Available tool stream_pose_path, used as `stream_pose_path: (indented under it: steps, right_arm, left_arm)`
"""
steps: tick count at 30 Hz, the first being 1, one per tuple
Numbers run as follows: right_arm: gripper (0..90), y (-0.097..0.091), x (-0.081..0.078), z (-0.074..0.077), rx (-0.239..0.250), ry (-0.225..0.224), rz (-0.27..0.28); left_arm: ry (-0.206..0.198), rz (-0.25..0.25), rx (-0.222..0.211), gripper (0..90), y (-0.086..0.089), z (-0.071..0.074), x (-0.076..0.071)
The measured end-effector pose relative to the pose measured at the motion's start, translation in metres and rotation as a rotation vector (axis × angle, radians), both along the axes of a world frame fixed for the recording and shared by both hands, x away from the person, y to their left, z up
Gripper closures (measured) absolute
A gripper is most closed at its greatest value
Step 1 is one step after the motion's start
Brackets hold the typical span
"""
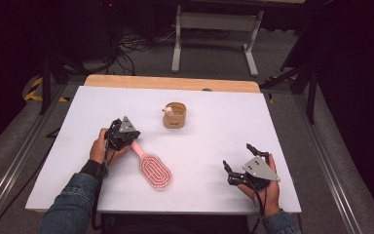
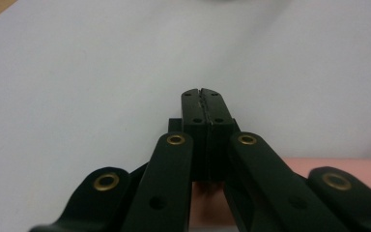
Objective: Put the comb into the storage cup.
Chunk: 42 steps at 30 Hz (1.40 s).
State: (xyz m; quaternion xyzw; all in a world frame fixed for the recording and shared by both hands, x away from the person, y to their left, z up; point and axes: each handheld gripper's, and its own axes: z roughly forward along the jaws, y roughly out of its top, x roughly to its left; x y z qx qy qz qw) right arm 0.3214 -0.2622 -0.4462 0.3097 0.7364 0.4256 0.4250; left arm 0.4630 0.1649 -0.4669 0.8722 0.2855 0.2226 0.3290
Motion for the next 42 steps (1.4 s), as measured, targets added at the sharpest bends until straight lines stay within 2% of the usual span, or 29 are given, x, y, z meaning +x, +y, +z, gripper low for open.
stream_pose_path:
  steps: [3,7,12,17,24,25,30,37,40,42]
  right_arm:
    - [7.8,0.001,0.0,0.0,-0.005,0.002,0.004]
    - [7.8,0.002,0.001,-0.002,-0.022,0.02,0.0]
    - [7.8,0.002,0.002,-0.002,-0.021,0.024,-0.004]
    - [7.8,0.005,0.003,-0.001,-0.027,0.024,0.003]
    - [7.8,0.01,0.008,-0.002,-0.039,0.032,0.023]
    - [7.9,0.011,0.009,-0.002,-0.039,0.032,0.024]
    - [8.0,0.016,0.011,-0.002,-0.05,0.034,0.039]
    - [8.0,0.018,0.012,-0.002,-0.053,0.033,0.047]
    - [8.0,0.019,0.012,-0.002,-0.057,0.034,0.049]
    - [8.0,0.019,0.012,-0.003,-0.059,0.035,0.049]
  left_arm:
    - [0.014,0.014,-0.006,90.0,0.004,0.0,-0.001]
    - [0.013,0.022,-0.005,90.0,0.009,-0.001,-0.003]
    - [0.022,0.033,-0.008,90.0,0.019,-0.001,-0.009]
    - [0.021,0.047,0.006,90.0,0.029,-0.001,-0.018]
    - [0.037,0.078,0.023,90.0,0.052,0.0,-0.034]
    - [0.045,0.083,0.015,90.0,0.06,-0.001,-0.038]
    - [0.058,0.097,0.021,90.0,0.074,-0.002,-0.05]
    - [0.054,0.099,0.036,90.0,0.082,-0.003,-0.07]
    - [0.06,0.085,0.048,90.0,0.084,-0.005,-0.084]
    - [0.063,0.083,0.05,90.0,0.084,-0.006,-0.087]
